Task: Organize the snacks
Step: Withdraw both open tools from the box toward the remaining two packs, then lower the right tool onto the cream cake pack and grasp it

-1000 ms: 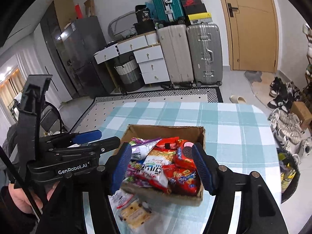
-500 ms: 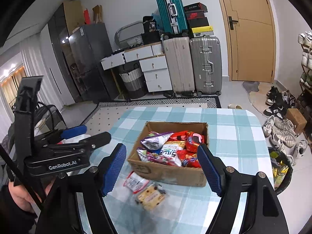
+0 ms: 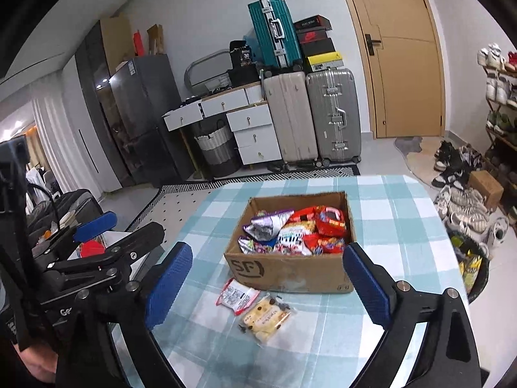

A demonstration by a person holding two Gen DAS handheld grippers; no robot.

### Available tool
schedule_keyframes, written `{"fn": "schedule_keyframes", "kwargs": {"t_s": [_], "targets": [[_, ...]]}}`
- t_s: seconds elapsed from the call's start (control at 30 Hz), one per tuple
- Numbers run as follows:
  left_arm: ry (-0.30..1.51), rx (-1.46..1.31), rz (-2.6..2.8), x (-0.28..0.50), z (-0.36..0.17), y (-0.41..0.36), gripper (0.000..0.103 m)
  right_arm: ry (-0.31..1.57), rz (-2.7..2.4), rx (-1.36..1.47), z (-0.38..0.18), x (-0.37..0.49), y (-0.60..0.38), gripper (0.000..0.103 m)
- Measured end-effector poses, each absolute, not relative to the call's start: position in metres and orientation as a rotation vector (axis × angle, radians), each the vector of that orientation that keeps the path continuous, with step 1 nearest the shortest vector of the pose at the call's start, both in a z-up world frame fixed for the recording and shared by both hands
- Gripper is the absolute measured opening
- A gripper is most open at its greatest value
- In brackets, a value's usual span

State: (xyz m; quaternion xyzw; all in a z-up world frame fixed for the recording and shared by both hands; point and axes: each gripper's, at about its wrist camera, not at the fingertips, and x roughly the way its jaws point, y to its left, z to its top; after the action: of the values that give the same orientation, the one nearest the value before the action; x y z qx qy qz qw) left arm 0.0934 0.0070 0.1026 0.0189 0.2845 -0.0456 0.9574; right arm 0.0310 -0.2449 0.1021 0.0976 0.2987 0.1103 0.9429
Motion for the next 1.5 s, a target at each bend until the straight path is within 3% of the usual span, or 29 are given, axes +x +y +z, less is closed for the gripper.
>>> {"fn": "schedule_keyframes", "kwargs": {"t_s": [0.43,0.83,1.5], "targets": [[0.615,-0.127,0.067,0.102,0.007,0.048,0.096,0.652,0.191,0.231,0.026,0.037,-0.246,0.102],[0.627,-0.116,0.108,0.109,-0.065,0.067,0.099,0.853,0.238,0.19,-0.075,0.07,-0.231,0.102],[0.678,-0.263,0.108,0.116,-0.071,0.11,0.101,0.977,0.209,-0.044,-0.115,0.125,-0.152,0.102]]}}
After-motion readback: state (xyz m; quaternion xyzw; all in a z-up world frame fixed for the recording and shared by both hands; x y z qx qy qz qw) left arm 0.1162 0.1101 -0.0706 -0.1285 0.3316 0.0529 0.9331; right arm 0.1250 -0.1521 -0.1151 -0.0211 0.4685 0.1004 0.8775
